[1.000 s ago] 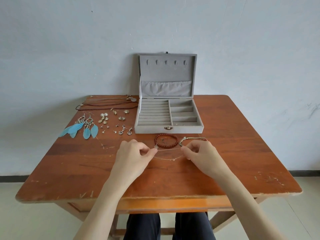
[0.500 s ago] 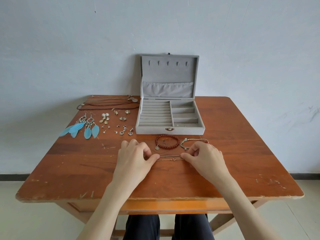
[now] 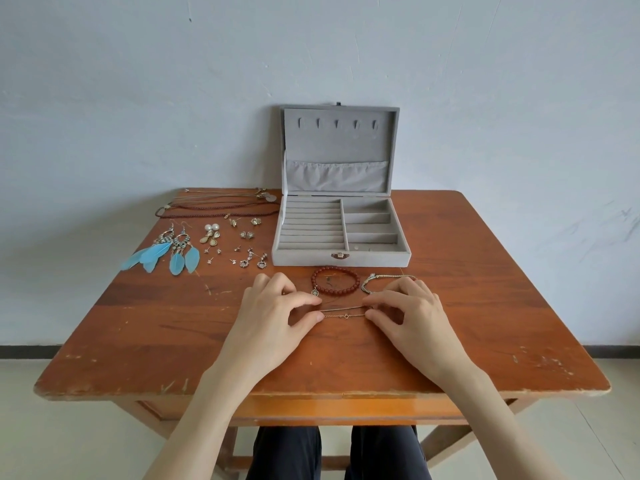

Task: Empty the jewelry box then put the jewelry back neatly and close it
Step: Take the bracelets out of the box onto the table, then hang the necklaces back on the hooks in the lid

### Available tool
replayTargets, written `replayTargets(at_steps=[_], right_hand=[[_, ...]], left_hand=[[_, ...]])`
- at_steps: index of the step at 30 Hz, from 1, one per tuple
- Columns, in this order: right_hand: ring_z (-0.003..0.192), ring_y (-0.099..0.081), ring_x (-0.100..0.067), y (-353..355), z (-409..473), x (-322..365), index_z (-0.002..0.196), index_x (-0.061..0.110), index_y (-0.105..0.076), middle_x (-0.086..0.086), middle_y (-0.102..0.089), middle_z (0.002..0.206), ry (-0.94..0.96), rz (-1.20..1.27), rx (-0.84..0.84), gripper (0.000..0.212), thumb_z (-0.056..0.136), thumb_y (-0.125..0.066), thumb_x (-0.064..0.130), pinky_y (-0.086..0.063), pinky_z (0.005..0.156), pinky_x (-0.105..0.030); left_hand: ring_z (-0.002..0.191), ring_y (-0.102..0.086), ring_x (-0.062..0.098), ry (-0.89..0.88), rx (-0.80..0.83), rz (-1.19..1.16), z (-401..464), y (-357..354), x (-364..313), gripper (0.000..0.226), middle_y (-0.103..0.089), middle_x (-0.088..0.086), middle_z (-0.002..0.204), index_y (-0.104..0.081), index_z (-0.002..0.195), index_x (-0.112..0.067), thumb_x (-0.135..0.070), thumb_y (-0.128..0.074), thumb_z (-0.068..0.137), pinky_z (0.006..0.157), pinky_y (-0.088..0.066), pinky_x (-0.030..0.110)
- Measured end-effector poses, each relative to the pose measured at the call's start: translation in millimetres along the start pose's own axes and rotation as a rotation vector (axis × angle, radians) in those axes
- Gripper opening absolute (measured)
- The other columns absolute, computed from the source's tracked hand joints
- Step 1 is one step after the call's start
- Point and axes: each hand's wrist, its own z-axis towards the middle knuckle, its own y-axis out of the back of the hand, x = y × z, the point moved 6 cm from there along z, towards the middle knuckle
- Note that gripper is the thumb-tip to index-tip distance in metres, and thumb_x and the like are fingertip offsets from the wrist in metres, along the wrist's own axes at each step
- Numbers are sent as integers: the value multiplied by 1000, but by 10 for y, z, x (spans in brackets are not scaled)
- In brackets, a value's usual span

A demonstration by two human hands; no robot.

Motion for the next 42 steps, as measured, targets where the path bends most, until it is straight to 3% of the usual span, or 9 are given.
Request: replayTargets(at_steps=[4, 11, 19, 23, 27, 34, 42], right_hand=[[88, -54, -16, 59, 134, 133, 96, 23, -71, 7, -59, 87, 82, -14, -97, 14, 83, -67, 23, -43, 81, -33], [84, -60, -23, 18, 738, 504, 95, 17, -71, 1, -64, 84, 214, -17, -151, 20, 81, -58, 24, -50, 75, -39], [98, -57, -27, -526, 1728, 946, 109, 12, -67, -8, -63, 100, 319, -76, 24, 22, 91, -53, 17, -50, 80, -41], [104, -53, -27, -935, 2166, 1249, 116, 11, -61, -10, -59, 108, 360, -104, 132, 27, 94, -46, 18, -46, 86, -38], [105, -55, -31, -1329, 2609, 1326, 112, 10, -61, -11, -61, 111, 262, -180, 233, 28, 95, -42, 20, -46, 88, -38], [109, -53, -33, -1779, 2929, 1317, 115, 12, -60, -11, -56, 117, 251, -345, 354, 31, 96, -39, 24, -46, 88, -39], [116, -45, -26, -1873, 2911, 1262, 113, 14, -63, -7, -52, 116, 288, -377, 353, 32, 95, -39, 25, -42, 90, -37]], left_hand=[[89, -46, 12, -109, -16, 79, 88, 126, 24, 41, -50, -10, 95, -64, 111, -28, -51, -44, 84, 84, -39, 29], [86, -57, 17, -152, -85, 225, 489, 504, 265, 31, -59, 0, 99, -61, 116, -19, -27, -61, 86, 74, -44, 31], [109, -49, 20, 130, -4, 219, 1211, 643, 1212, 32, -56, -1, 114, -55, 124, -23, -31, -48, 93, 91, -42, 37], [110, -53, 25, 300, -43, 141, 1502, 639, 1916, 27, -60, 5, 114, -62, 117, -18, -19, -50, 92, 93, -43, 39], [107, -55, 27, 410, -107, 60, 1656, 613, 2435, 23, -65, 7, 106, -67, 108, -17, -13, -55, 89, 94, -43, 39], [101, -55, 30, 438, -232, 102, 1849, 635, 2827, 16, -70, 5, 99, -72, 95, -19, -18, -58, 88, 89, -44, 39], [107, -45, 27, 463, -135, 258, 1923, 585, 2813, 14, -62, 2, 106, -69, 93, -23, -25, -56, 89, 86, -38, 36]])
